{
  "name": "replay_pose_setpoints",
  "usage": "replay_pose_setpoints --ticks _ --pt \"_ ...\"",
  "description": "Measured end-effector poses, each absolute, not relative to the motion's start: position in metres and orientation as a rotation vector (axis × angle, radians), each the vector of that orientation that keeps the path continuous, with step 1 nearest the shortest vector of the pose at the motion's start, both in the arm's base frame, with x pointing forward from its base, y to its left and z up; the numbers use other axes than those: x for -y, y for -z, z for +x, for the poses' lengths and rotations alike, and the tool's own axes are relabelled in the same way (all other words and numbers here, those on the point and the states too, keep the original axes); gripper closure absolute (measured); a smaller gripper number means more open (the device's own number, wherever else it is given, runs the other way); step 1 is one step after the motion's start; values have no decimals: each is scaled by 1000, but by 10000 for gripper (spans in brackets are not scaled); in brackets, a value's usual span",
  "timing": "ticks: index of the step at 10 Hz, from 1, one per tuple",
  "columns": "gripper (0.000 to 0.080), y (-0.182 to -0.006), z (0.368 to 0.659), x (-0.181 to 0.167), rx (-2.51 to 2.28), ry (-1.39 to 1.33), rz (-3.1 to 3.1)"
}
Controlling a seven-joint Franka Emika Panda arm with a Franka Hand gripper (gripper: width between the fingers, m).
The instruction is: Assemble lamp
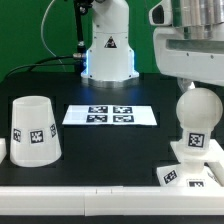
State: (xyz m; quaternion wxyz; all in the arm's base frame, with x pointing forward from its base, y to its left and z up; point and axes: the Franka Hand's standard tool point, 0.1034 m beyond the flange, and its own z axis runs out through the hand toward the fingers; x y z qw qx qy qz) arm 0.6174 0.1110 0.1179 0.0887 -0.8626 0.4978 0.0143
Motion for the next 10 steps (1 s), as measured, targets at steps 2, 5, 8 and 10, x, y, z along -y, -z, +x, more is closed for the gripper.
replay_pose_setpoints --ticks 2,5,8,10 --pt "101 -117 617 -110 -1284 -24 -2670" --pt "101 -116 616 -94 -772 38 -2967" --pt "101 -118 623 -102 -215 172 -3142" --pt "101 -118 624 -98 -10 171 -3157"
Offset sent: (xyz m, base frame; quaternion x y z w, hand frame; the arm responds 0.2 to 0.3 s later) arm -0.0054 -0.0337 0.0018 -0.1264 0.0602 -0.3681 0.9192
